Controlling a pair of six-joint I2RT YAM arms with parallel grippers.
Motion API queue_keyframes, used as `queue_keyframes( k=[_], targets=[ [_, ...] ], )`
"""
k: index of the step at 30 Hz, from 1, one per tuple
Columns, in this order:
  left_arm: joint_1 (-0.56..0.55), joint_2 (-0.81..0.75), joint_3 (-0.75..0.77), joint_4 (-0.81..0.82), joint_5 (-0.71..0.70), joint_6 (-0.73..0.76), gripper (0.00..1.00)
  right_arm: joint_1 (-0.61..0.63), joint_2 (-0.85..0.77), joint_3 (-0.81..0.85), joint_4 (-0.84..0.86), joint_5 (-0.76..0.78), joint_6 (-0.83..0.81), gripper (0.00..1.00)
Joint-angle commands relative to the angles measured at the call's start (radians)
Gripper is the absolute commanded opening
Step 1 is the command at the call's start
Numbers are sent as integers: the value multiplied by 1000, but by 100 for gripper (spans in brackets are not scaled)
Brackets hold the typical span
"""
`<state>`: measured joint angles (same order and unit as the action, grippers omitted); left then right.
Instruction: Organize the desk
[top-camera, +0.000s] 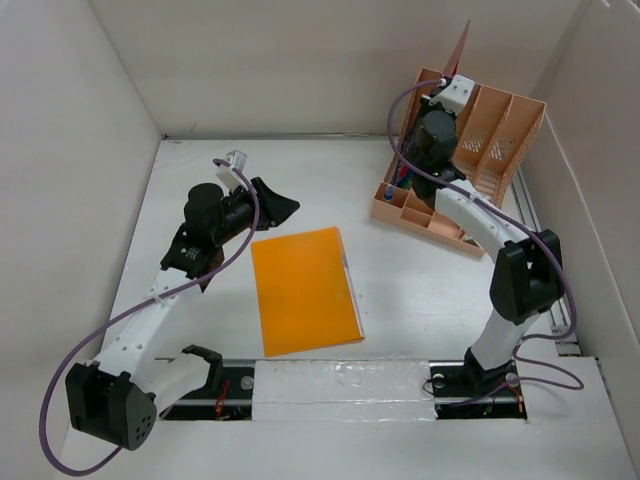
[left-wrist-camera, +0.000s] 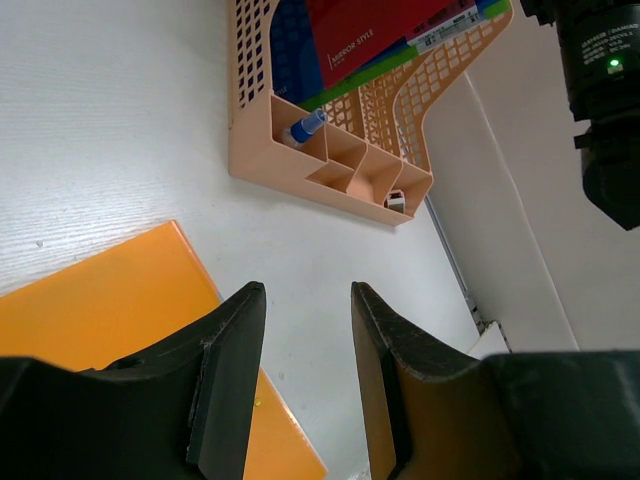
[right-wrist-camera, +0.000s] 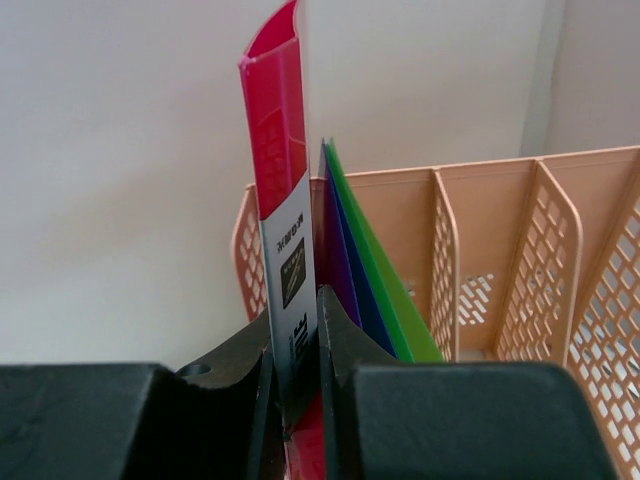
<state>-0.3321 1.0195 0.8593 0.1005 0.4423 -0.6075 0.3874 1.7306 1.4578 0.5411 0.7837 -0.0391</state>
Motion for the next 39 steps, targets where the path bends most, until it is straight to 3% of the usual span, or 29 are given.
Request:
queue_keyframes(
  k=[1,23,30,39],
  targets=[
    [1,-1,6,50,13,-1,36,-1,27,27,218,65,-71,0],
    [1,56,24,31,10,9,35,62,198,-88,488,190,-97,0],
    [1,54,23,41,15,8,35,103,211,-125,473,213,-87,0],
    [1,40,6,54,22,-1,35,114,147,-238,303,174,137,0]
  ],
)
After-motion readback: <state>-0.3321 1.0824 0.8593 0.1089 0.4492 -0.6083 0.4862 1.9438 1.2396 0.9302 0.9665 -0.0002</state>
